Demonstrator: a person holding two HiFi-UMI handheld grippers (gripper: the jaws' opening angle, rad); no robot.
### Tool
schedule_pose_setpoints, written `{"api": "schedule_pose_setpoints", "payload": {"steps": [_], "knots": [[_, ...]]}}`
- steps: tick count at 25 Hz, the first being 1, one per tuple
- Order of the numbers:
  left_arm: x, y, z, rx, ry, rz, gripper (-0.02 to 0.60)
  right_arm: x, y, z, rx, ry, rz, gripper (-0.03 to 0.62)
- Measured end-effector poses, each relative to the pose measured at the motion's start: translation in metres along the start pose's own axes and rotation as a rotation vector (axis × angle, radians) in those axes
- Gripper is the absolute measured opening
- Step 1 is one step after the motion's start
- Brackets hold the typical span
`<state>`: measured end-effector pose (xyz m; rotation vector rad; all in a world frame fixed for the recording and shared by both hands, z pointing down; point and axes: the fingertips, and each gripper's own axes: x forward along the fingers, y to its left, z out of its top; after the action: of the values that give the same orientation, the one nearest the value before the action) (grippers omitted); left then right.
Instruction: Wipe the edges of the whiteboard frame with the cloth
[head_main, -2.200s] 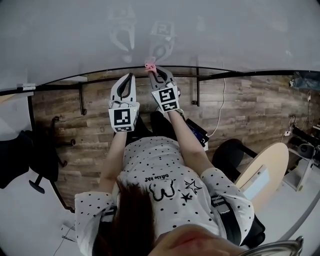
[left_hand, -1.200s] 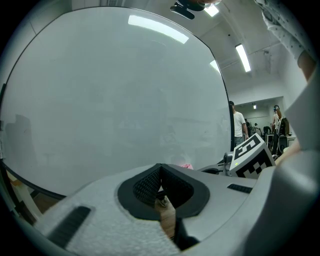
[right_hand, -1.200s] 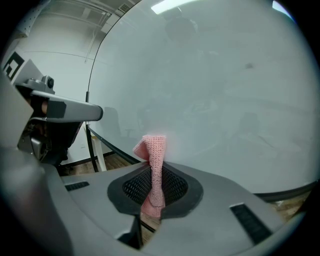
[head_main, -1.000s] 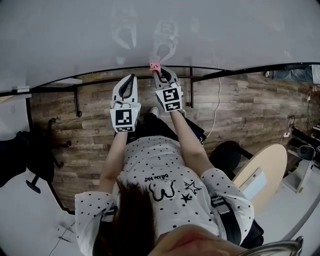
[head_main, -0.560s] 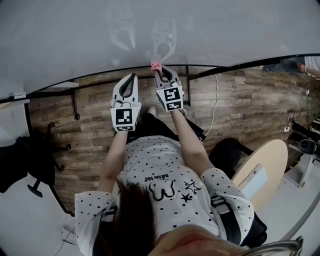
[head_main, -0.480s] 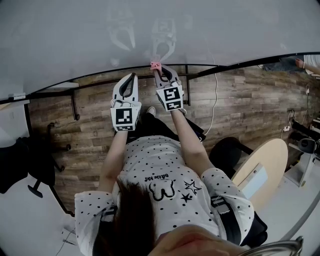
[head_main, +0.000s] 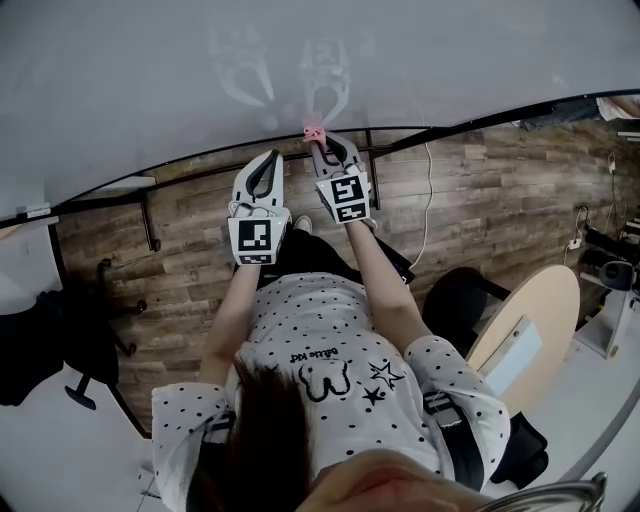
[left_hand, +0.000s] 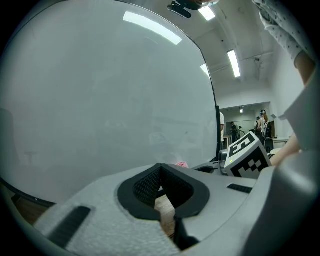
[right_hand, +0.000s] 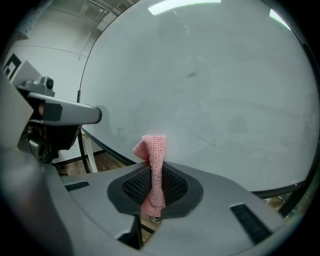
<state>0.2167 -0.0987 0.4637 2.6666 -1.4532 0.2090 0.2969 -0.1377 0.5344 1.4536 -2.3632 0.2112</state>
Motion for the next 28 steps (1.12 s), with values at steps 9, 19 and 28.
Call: {"api": "schedule_pose_setpoints", "payload": {"steps": [9, 19, 28], "knots": [[0.011, -0.003, -0.003, 0.012, 0.026, -0.077, 0.015, -0.002, -0.003, 0.001, 0.002, 0.013, -0.025, 0.031], [0.035, -0.032, -0.008, -0.002, 0.039, -0.020, 0.015, -0.015, -0.024, -0.002, 0.008, -0.005, 0.036, 0.029], [0.060, -0.063, -0.006, -0.045, 0.032, 0.082, 0.015, -0.028, -0.055, -0.010, -0.022, -0.010, 0.125, 0.029]]}}
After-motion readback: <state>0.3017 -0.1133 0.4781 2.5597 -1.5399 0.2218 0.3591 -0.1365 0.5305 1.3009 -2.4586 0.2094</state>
